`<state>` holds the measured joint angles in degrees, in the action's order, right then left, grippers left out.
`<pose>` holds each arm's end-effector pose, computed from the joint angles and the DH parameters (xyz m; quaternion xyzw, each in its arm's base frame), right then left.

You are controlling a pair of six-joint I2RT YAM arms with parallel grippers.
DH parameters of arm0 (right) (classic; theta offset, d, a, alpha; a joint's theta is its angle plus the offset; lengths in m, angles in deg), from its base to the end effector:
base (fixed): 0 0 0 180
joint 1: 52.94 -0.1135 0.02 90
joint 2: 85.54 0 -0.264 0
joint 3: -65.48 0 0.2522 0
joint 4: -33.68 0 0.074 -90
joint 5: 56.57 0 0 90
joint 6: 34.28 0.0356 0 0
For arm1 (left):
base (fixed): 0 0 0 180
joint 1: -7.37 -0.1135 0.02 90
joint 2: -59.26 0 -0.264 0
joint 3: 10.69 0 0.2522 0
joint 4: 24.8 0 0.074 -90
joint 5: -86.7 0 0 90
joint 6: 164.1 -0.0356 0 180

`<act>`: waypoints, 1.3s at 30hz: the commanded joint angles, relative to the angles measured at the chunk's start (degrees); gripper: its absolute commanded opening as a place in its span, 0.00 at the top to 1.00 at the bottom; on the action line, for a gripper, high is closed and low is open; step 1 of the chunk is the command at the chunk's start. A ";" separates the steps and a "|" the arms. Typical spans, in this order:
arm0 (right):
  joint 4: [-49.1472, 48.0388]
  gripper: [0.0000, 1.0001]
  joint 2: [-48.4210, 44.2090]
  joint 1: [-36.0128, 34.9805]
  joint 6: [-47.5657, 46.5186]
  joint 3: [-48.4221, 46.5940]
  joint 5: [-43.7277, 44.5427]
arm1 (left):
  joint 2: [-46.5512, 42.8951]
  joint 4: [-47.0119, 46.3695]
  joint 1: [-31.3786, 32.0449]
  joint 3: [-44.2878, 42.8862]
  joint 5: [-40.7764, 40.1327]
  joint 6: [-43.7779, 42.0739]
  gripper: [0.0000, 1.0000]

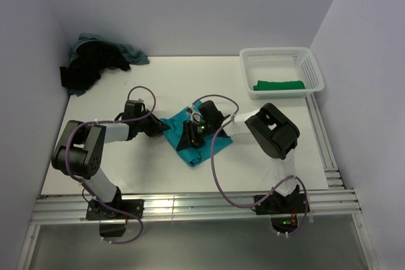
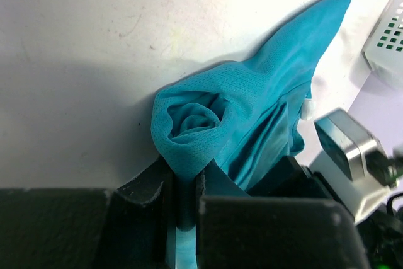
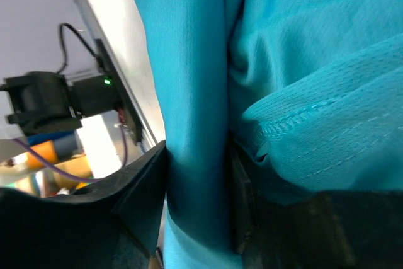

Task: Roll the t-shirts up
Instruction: Roll the tshirt

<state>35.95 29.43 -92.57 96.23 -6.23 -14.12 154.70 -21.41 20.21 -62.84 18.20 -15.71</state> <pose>0.2788 0.2650 0.1100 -0.1460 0.8482 0.5085 0.0248 0.2916 -0.0799 0.1254 -0.2900 0.8685 -0.3521 0.1938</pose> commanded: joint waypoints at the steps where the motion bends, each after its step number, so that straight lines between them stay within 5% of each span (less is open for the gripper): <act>1: 12.53 0.50 -3.62 -2.46 -4.12 3.81 0.78 | -0.69 1.41 -0.98 -0.98 -7.96 -0.47 1.00; 21: 37.75 0.25 -18.65 -7.91 -13.70 0.66 19.24 | -0.16 -4.83 -0.10 1.12 -2.08 -2.14 1.00; 36: 30.91 0.22 -12.85 -2.03 -11.25 -4.18 13.37 | -2.10 -17.48 0.43 6.75 8.73 -2.05 1.00; 39: 35.38 0.24 -11.27 -1.06 -13.35 -8.22 15.63 | -2.45 -15.74 0.43 6.31 8.91 -3.02 1.00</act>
<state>70.18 17.26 -95.04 84.32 -9.57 0.81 154.59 -34.41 20.32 -56.54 23.84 -16.56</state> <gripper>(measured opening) 0.766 0.126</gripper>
